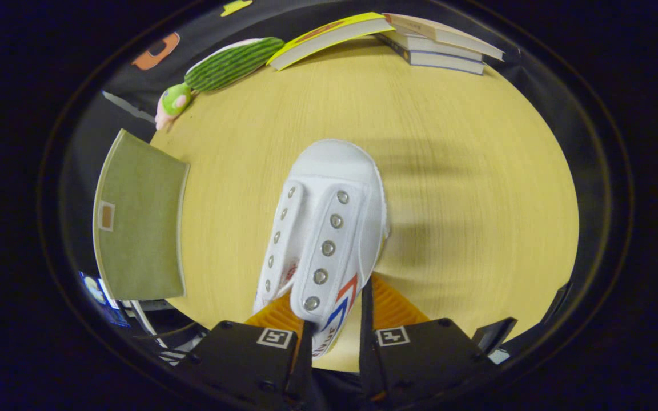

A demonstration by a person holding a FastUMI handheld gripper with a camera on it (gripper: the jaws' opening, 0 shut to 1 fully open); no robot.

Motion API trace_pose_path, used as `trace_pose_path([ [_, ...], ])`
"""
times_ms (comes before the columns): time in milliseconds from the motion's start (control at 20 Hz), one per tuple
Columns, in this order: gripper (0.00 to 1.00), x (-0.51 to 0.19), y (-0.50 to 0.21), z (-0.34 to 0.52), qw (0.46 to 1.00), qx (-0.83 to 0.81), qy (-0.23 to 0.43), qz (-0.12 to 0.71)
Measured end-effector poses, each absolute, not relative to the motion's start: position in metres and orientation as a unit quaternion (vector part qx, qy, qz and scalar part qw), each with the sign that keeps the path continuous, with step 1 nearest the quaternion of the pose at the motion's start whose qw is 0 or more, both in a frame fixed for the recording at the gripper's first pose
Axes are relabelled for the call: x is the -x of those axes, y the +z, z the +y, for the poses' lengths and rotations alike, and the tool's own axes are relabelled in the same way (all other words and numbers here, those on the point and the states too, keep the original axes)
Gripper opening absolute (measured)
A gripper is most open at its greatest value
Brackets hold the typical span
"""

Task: Open the storage box then place both shoes into the box .Put the left shoe in first, then the right shoe, with the right side of both shoes facing outward in a uniform manner.

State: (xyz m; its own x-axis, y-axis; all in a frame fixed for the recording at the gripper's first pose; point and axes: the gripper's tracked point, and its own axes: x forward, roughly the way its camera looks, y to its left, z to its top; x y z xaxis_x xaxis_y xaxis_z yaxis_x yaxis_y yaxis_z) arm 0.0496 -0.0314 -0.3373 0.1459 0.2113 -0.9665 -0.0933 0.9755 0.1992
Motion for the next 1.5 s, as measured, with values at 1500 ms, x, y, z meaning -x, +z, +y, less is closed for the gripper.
trace_pose_path([
  [1500, 0.06, -0.053, -0.154, 0.283, 0.781, -0.07, 0.2, 0.588],
])
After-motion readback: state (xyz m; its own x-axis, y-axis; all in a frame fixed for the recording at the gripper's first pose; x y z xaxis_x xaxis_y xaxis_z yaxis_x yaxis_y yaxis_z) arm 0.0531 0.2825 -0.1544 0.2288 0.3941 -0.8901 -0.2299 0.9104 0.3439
